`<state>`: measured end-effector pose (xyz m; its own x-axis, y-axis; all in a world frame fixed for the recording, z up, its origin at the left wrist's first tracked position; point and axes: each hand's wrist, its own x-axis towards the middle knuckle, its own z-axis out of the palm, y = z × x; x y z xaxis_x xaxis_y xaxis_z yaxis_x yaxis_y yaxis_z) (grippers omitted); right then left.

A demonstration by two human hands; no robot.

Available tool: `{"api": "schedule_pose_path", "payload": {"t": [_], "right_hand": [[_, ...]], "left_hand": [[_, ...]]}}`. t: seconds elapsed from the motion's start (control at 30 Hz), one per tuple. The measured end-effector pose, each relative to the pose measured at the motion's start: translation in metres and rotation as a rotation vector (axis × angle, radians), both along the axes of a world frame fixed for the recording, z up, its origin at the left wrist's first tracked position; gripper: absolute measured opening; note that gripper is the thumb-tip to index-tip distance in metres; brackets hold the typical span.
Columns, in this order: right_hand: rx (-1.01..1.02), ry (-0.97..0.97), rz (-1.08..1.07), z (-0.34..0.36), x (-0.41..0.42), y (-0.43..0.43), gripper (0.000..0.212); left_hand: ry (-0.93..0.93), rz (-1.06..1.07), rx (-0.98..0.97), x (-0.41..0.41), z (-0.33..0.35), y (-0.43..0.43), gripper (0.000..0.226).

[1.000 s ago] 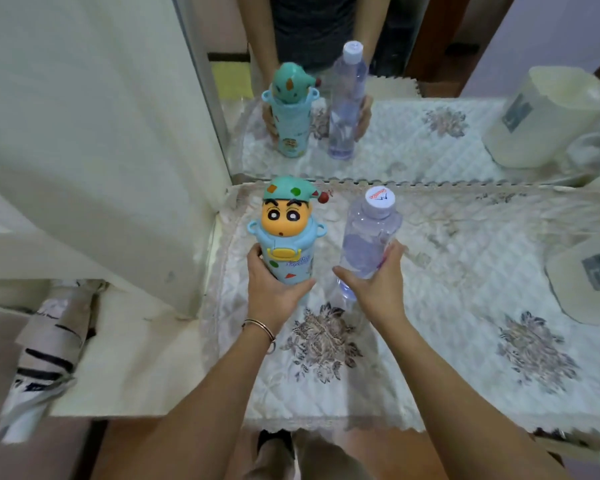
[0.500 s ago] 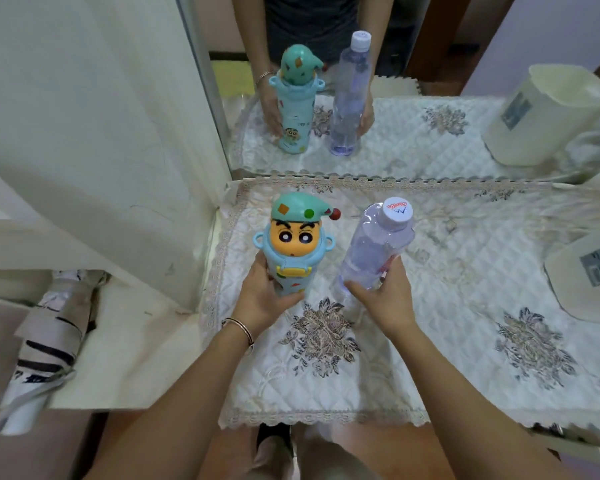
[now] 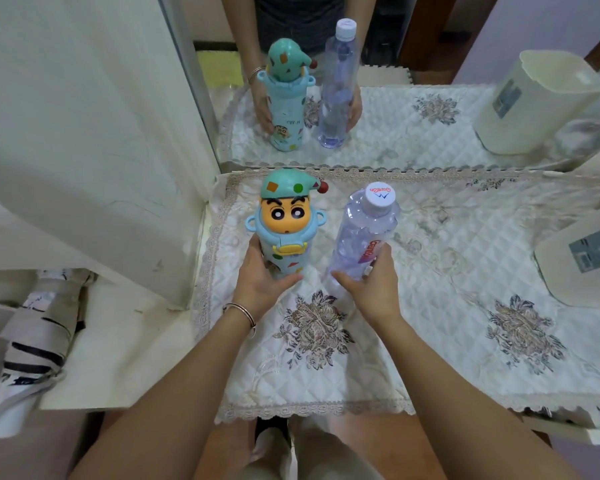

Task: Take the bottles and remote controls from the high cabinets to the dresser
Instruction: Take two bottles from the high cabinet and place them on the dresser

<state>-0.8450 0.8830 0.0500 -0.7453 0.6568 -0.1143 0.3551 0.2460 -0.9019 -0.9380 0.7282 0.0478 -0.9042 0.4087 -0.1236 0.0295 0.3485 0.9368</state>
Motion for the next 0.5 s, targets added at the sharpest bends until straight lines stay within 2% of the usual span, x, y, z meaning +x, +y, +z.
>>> {"api": "schedule_pose_path", "payload": {"t": [0.17, 0.37, 0.5], "right_hand": [[0.029, -0.016, -0.005, -0.001, 0.0, -0.002, 0.069], [0.037, -0.002, 0.068, 0.004, 0.005, 0.0, 0.067], [-0.038, -0.069, 0.077, -0.003, 0.014, 0.002, 0.08]], "left_hand": [[-0.029, -0.021, 0.007, 0.0, -0.001, -0.003, 0.074], [0.006, -0.066, -0.05, -0.001, 0.002, -0.003, 0.076], [-0.012, -0.059, -0.265, 0.003, -0.001, -0.023, 0.09]]}}
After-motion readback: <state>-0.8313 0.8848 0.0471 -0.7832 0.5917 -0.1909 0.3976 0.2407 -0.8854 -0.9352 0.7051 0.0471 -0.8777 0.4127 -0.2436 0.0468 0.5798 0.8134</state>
